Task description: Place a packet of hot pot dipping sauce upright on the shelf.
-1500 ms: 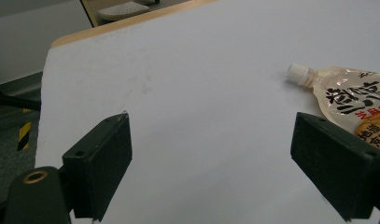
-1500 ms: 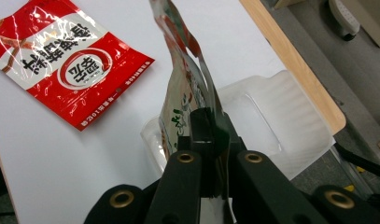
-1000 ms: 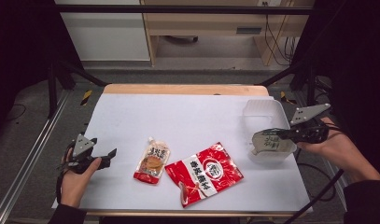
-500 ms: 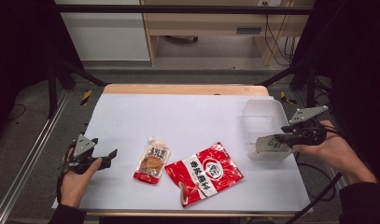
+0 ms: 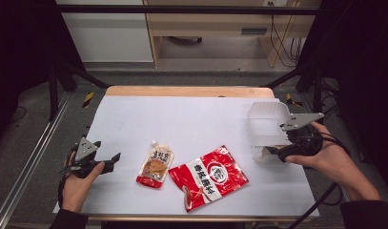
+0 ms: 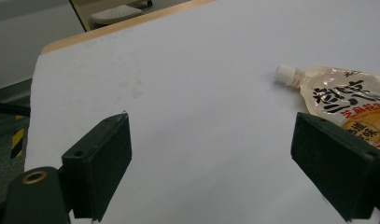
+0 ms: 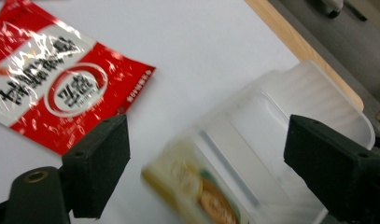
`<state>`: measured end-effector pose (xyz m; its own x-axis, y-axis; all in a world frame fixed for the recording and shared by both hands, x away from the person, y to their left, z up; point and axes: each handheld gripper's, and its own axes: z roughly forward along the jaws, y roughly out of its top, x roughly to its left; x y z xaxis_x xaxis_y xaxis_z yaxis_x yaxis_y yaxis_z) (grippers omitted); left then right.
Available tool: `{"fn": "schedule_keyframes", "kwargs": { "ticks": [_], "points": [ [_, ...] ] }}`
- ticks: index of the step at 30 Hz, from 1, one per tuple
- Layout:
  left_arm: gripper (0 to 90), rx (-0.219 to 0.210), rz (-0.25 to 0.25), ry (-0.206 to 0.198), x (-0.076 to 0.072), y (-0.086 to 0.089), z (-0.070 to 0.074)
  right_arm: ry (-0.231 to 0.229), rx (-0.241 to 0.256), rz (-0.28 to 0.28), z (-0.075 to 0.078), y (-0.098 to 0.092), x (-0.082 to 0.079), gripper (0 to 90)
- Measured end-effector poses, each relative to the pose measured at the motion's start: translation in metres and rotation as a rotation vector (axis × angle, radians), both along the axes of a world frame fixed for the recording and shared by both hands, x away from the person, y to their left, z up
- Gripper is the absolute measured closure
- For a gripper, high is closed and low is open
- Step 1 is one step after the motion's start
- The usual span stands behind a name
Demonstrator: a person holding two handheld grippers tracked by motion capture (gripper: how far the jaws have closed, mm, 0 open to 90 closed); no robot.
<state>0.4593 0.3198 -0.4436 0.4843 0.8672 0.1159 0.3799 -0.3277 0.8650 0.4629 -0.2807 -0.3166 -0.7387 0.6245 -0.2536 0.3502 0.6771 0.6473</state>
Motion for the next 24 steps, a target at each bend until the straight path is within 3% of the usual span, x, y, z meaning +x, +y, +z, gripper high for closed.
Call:
{"fn": "schedule_keyframes", "kwargs": {
  "ticks": [11, 16, 24],
  "points": [
    [12.1, 0.006, -0.012, -0.002, -0.001, -0.002, 0.0, -0.035, 0.021, 0.057, 0.004, 0.068, -0.006, 10.8],
    [12.1, 0.005, -0.015, -0.002, -0.001, -0.003, 0.0, -0.032, 0.031, 0.095, -0.007, 0.104, -0.006, 11.4],
    [12.5, 0.005, -0.038, 0.001, -0.001, -0.006, 0.001, -0.005, 0.08, 0.115, -0.031, 0.147, -0.001, 14.0]
  ]
}}
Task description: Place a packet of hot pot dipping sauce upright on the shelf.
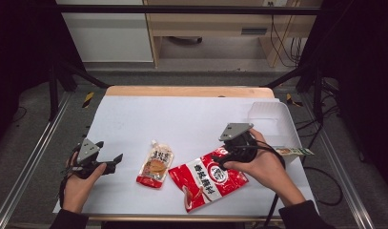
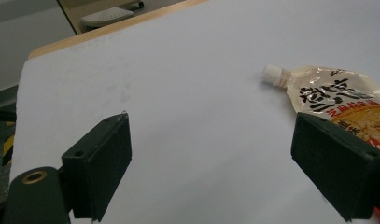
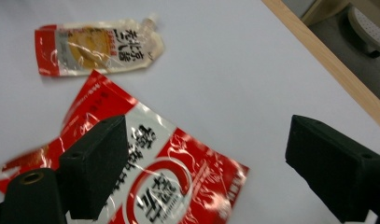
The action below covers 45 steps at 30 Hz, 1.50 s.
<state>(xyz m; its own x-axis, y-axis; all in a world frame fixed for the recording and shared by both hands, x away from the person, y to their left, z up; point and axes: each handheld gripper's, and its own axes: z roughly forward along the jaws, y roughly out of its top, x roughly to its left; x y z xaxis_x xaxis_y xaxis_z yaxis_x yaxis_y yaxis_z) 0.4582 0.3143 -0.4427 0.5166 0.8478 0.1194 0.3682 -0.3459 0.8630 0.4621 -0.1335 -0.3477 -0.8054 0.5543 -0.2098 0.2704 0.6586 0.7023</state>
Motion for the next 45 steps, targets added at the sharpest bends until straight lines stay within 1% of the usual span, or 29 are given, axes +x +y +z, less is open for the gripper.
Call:
{"fn": "schedule_keyframes", "kwargs": {
  "ticks": [2, 6, 9, 11, 15, 18, 21, 23, 24, 26, 28, 30, 31, 34, 37, 38, 41, 43, 45],
  "points": [
    [12.4, 0.005, -0.003, -0.004, -0.001, -0.002, 0.0, 0.005, 0.019, -0.009, -0.006, 0.011, 0.002, 15.7],
    [10.8, 0.006, -0.017, -0.005, -0.001, -0.004, 0.001, 0.052, 0.042, -0.005, -0.02, 0.035, 0.01, 16.3],
    [10.4, 0.005, -0.018, 0.0, -0.001, -0.004, 0.001, 0.071, 0.054, -0.012, -0.027, 0.053, 0.014, 18.2],
    [10.2, 0.005, -0.018, 0.002, -0.001, -0.004, 0.002, 0.071, 0.051, -0.013, -0.03, 0.062, 0.016, 18.2],
    [9.9, 0.002, -0.023, 0.006, -0.002, -0.004, 0.002, 0.087, 0.058, -0.013, -0.036, 0.081, 0.022, 20.2],
    [9.9, 0.003, -0.025, 0.005, -0.002, -0.005, 0.002, 0.099, 0.061, -0.021, -0.039, 0.093, 0.026, 24.4],
    [9.9, 0.005, -0.027, 0.005, -0.002, -0.005, 0.002, 0.115, 0.069, -0.028, -0.042, 0.102, 0.03, 28.3],
    [9.9, 0.005, -0.029, 0.004, -0.002, -0.005, 0.002, 0.116, 0.065, -0.03, -0.044, 0.106, 0.033, 30.5],
    [9.9, 0.006, -0.029, 0.004, -0.002, -0.006, 0.002, 0.127, 0.063, -0.038, -0.046, 0.11, 0.034, 32.2],
    [9.9, 0.007, -0.028, 0.003, -0.002, -0.006, 0.002, 0.135, 0.061, -0.045, -0.049, 0.115, 0.038, 33.6],
    [9.9, 0.009, -0.026, 0.001, -0.002, -0.006, 0.002, 0.138, 0.057, -0.049, -0.053, 0.119, 0.041, 37.2],
    [9.9, 0.007, -0.027, -0.001, -0.002, -0.005, 0.002, 0.149, 0.056, -0.062, -0.057, 0.122, 0.046, 39.2],
    [9.9, 0.007, -0.028, -0.001, -0.002, -0.005, 0.002, 0.157, 0.06, -0.079, -0.059, 0.125, 0.048, 41.1],
    [10.0, 0.009, -0.028, -0.001, -0.002, -0.005, 0.002, 0.168, 0.055, -0.086, -0.067, 0.129, 0.055, 44.9],
    [9.9, 0.007, -0.028, -0.002, -0.002, -0.005, 0.002, 0.179, 0.065, -0.104, -0.072, 0.133, 0.06, 49.3],
    [10.0, 0.008, -0.027, -0.003, -0.002, -0.005, 0.002, 0.183, 0.073, -0.108, -0.074, 0.134, 0.062, 49.9],
    [10.0, 0.009, -0.03, -0.003, -0.002, -0.005, 0.002, 0.194, 0.074, -0.122, -0.078, 0.137, 0.066, 51.8],
    [10.0, 0.012, -0.031, -0.003, -0.002, -0.006, 0.002, 0.194, 0.067, -0.118, -0.083, 0.139, 0.069, 52.7],
    [10.0, 0.015, -0.033, -0.003, -0.001, -0.006, 0.002, 0.208, 0.069, -0.119, -0.087, 0.141, 0.071, 53.1]
  ]
}}
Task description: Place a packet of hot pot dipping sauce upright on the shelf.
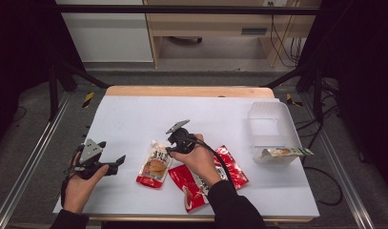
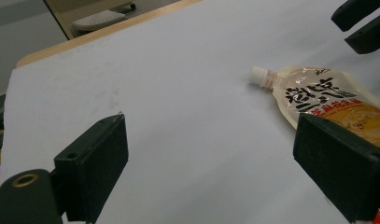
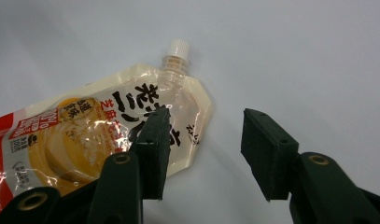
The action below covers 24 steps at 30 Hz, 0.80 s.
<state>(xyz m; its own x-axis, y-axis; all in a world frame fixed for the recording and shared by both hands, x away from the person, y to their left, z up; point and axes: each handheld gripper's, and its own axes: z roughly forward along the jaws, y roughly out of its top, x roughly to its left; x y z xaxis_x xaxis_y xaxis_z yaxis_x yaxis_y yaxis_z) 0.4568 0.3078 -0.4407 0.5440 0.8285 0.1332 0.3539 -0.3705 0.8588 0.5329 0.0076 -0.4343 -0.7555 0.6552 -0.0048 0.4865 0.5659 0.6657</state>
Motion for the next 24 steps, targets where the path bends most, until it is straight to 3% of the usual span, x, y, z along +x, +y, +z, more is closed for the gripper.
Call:
{"fn": "schedule_keyframes", "kwargs": {
  "ticks": [12, 19, 24],
  "points": [
    [10.2, -0.001, -0.004, 0.001, 0.0, 0.0, 0.0, 0.065, 0.002, -0.017, -0.025, 0.015, 0.008, 54.9],
    [10.3, 0.0, -0.007, 0.002, 0.0, -0.001, 0.0, 0.082, -0.009, -0.018, -0.03, 0.018, 0.008, 55.6],
    [10.5, 0.001, -0.009, 0.004, 0.0, -0.001, -0.001, 0.086, -0.018, -0.011, -0.03, 0.019, 0.006, 61.0]
  ]
}}
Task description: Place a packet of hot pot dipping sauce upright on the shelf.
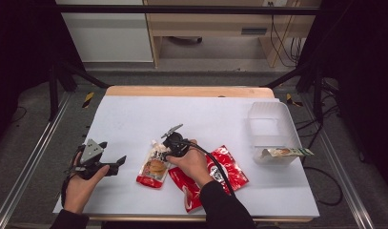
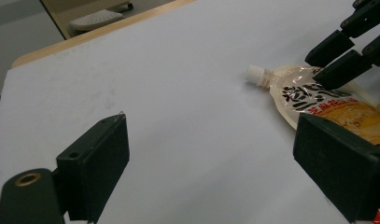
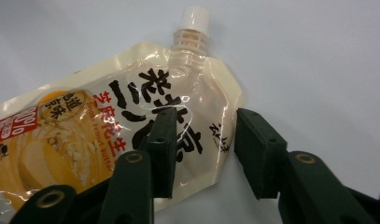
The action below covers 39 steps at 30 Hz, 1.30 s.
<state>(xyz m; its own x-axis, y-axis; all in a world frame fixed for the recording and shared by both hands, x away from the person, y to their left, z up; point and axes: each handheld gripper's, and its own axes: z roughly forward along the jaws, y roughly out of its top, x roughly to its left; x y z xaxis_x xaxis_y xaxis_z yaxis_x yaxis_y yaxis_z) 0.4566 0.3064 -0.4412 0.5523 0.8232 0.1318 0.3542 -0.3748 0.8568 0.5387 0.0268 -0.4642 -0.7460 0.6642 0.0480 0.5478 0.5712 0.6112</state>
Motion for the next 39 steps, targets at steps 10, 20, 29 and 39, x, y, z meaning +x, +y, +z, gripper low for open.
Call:
{"fn": "schedule_keyframes", "kwargs": {
  "ticks": [10, 20, 29, 39],
  "points": [
    [10.6, 0.004, -0.003, 0.001, 0.0, -0.001, 0.0, -0.011, -0.029, 0.005, 0.0, 0.002, -0.005, 75.2],
    [10.8, 0.001, -0.006, 0.004, 0.0, 0.0, 0.0, -0.025, -0.029, 0.033, 0.002, 0.006, -0.007, 88.4],
    [11.1, -0.01, -0.007, 0.004, -0.001, 0.001, 0.002, -0.1, 0.038, 0.053, 0.032, 0.002, -0.012, 89.4],
    [11.6, -0.029, -0.008, 0.003, -0.004, 0.003, 0.005, -0.19, 0.131, 0.131, 0.077, -0.006, -0.028, 90.0]
  ]
}}
